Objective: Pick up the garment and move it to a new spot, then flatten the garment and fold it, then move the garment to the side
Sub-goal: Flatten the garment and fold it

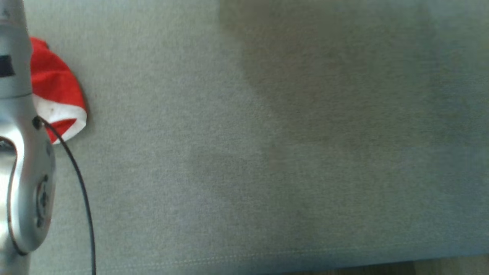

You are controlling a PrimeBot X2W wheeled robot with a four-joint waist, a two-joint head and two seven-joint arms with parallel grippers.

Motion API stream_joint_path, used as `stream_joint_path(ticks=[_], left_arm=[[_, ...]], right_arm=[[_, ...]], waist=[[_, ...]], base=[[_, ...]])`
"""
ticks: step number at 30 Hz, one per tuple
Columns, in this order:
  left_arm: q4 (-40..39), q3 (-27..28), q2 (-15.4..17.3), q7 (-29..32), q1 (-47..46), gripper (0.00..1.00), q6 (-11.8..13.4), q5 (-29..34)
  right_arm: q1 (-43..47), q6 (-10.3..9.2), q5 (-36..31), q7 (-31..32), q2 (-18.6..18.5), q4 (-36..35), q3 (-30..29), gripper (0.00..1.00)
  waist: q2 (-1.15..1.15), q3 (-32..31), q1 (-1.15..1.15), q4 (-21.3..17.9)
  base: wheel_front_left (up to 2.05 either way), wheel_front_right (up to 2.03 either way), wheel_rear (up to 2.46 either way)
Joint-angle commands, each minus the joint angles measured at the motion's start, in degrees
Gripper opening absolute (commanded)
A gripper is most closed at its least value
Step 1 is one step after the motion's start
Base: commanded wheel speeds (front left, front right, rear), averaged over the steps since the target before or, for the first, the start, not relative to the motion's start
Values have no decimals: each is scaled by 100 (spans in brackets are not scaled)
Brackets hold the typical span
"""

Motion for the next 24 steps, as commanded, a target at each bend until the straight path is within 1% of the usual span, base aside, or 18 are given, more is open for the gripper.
stream_joint_path(ticks=[1,4,7,9,10,12,13,16,19,24], left_arm=[[95,78,219,-193,-230,0,-131,79],[537,-50,189,-376,-184,0,-360,141],[888,-174,174,-537,39,0,-537,207],[1073,-285,183,-630,272,0,-644,280],[1073,-285,183,-630,272,0,-644,280],[1322,-463,199,-721,734,0,-772,379],[1322,-463,199,-721,734,0,-772,379],[1533,-620,236,-794,1250,0,-861,460],[1672,-804,307,-841,1769,0,-942,550],[1779,-1286,565,-768,2664,0,-1047,775]], right_arm=[[-108,-4,-1,-211,158,192,-64,0],[-6,-4,169,-418,368,685,-26,0],[350,-4,363,-516,491,997,282,0],[647,-4,565,-548,550,1143,495,0],[647,-4,565,-548,550,1143,495,0],[1134,-4,916,-570,578,1308,797,0],[1134,-4,916,-570,578,1308,797,0],[1612,-4,1236,-576,527,1431,1194,0],[2014,-4,1611,-517,391,1487,1616,0],[2621,-4,2222,-164,70,1432,2301,0]], waist=[[0,229,-3,159],[0,291,-3,227],[0,332,-3,292],[0,337,-3,327],[0,337,-3,327],[0,287,-3,388],[0,287,-3,388],[0,163,-3,435],[0,-21,-3,459],[0,-431,-3,441]], base=[[0,0,0],[0,0,0],[0,0,0],[0,0,0],[0,0,0],[0,0,0],[0,0,0],[0,0,0],[0,0,0],[0,0,0]])
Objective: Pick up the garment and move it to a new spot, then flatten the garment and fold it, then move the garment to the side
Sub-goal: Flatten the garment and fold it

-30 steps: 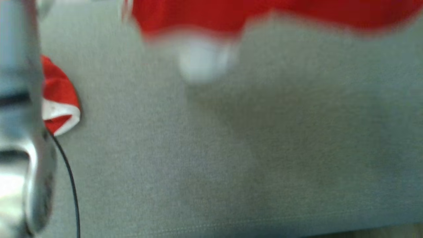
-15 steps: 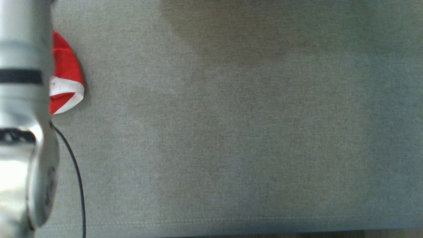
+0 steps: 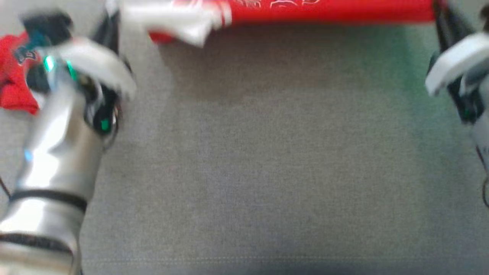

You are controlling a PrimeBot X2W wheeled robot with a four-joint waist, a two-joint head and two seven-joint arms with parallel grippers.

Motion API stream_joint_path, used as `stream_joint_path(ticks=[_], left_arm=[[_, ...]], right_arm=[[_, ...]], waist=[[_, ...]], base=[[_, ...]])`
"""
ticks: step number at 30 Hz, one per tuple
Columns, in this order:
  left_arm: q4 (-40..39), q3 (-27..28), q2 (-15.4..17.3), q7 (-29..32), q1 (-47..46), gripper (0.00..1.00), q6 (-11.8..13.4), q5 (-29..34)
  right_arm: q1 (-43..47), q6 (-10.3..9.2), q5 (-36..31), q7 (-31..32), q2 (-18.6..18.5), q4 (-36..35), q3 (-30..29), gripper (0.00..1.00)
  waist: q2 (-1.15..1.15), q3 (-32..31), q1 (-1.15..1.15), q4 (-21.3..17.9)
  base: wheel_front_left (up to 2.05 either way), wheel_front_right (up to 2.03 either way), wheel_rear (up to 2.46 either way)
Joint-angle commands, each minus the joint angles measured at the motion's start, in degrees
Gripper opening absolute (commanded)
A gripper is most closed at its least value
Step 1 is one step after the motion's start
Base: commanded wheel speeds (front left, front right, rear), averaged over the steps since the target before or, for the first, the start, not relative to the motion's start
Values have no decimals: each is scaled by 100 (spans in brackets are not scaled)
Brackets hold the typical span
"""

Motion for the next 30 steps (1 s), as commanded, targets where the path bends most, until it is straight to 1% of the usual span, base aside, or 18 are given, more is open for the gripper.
stream_joint_path(ticks=[1,4,8,10,11,13,17,21,26,30], left_arm=[[-153,42,329,-1,5,0,-6,74],[-219,-295,522,123,518,0,-28,178],[-476,-793,759,360,1157,0,-36,226],[-659,-1003,876,496,1456,0,-37,169],[-852,-1161,993,652,1724,0,-38,79],[-1072,-1285,1120,798,1970,0,-38,-23],[-1515,-1383,1353,1099,2409,0,-39,-253],[-2067,-1439,1548,1528,2847,0,-39,-566],[-2859,-1279,1733,2163,3388,0,-35,-1291],[-3483,-1193,1941,2618,3727,0,57,-1676]], right_arm=[[177,-4,79,41,-149,-185,148,0],[510,-4,335,294,-407,-327,616,0],[871,-4,640,563,-703,-494,1099,0],[1035,-4,742,676,-833,-564,1325,0],[1181,-4,826,759,-962,-646,1548,0],[1317,-4,963,848,-1065,-709,1708,0],[1599,-4,1199,1087,-1264,-848,2044,0],[1814,-4,1419,1302,-1463,-1051,2354,0],[1994,-4,1698,1665,-1782,-1402,2777,0],[2069,-4,1969,1961,-2045,-1750,3052,0]], waist=[[0,-231,0,-14],[0,-468,0,-44],[0,-783,0,-97],[0,-938,0,-115],[0,-1081,0,-131],[0,-1223,0,-153],[0,-1483,0,-191],[0,-1673,0,-235],[0,-1822,0,-267],[0,-1903,0,-291]], base=[[0,0,0],[0,0,0],[0,0,0],[0,0,0],[0,0,0],[0,0,0],[0,0,0],[0,0,0],[0,0,0],[0,0,0]])
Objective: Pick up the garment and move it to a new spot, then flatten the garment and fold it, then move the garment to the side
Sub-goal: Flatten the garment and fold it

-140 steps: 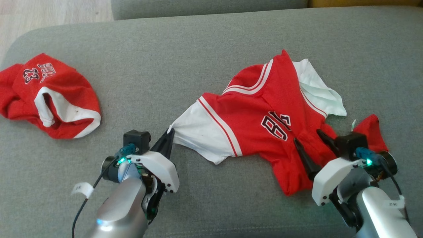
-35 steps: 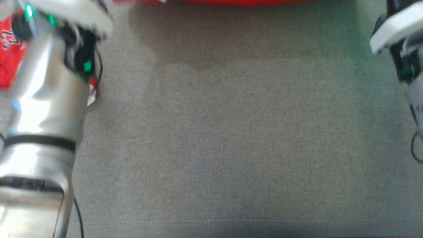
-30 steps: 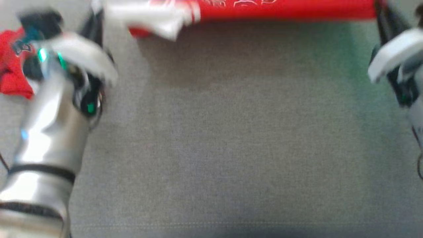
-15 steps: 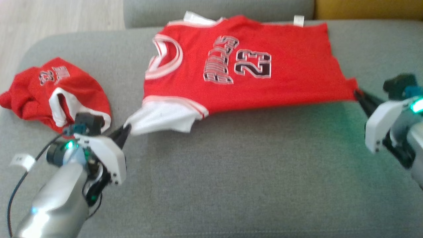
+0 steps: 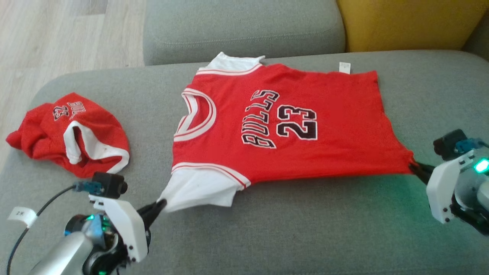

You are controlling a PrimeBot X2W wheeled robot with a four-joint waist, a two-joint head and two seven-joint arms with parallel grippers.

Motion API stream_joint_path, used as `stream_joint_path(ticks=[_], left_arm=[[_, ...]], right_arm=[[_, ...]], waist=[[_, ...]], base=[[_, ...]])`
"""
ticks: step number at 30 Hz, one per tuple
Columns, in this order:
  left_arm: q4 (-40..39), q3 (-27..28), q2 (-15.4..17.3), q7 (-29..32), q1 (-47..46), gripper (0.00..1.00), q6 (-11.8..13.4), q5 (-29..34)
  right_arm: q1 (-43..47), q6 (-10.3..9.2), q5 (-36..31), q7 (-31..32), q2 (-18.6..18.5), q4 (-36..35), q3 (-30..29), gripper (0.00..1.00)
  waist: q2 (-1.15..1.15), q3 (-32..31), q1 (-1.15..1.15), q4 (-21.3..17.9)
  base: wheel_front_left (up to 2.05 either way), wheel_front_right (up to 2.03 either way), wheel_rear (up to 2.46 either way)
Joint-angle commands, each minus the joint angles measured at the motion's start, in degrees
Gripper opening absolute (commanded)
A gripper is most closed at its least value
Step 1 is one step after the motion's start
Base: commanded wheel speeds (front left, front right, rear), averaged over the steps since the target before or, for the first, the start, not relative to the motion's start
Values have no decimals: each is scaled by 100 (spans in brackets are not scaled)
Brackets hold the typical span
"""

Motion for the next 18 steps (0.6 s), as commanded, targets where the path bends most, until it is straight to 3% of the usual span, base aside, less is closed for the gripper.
stream_joint_path(ticks=[1,12,18], left_arm=[[-406,320,370,194,-134,0,63,-149],[-1622,274,955,1261,597,0,202,-885],[-2101,364,1147,1403,746,0,339,-1044]], right_arm=[[68,-4,150,125,-357,-234,79,0],[283,-4,889,959,-1000,-1061,492,0],[336,-4,1159,1218,-1195,-1326,508,0]], waist=[[0,-50,1,-18],[0,-168,1,-81],[0,-135,1,-123]], base=[[0,0,0],[0,0,0],[0,0,0]])
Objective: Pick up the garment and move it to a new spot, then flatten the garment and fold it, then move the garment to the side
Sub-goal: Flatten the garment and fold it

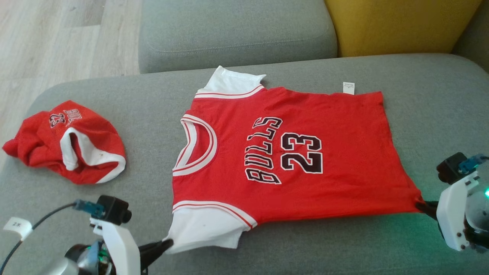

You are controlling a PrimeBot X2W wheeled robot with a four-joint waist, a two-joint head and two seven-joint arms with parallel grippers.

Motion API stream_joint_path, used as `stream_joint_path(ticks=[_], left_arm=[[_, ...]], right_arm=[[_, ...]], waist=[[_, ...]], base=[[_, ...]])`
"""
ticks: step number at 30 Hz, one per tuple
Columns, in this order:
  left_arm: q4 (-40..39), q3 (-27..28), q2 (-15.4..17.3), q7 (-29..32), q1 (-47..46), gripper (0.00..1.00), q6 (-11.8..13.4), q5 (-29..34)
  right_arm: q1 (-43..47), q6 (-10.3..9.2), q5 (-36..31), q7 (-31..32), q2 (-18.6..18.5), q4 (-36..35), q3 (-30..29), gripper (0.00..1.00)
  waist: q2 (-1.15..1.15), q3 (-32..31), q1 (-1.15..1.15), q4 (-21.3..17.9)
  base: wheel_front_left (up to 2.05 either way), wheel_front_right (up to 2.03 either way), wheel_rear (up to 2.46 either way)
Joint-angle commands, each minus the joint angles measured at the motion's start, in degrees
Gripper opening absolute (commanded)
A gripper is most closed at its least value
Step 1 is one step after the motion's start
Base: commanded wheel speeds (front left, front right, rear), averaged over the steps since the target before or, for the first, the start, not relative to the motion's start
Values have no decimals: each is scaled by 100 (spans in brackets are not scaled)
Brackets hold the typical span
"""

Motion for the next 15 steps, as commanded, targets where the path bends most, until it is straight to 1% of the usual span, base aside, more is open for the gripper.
stream_joint_path(ticks=[1,9,15], left_arm=[[-205,373,237,-68,-288,0,58,-51],[-456,645,180,-344,-684,0,69,13],[-426,842,-57,-586,-1237,0,68,82]], right_arm=[[-14,-4,29,-44,-294,-62,-96,0],[-220,-4,-67,-217,-213,-22,-325,0],[-405,-4,-254,-363,-49,119,-470,0]], waist=[[0,21,0,-9],[0,144,0,-41],[0,263,0,-65]], base=[[0,0,0],[0,0,0],[0,0,0]])
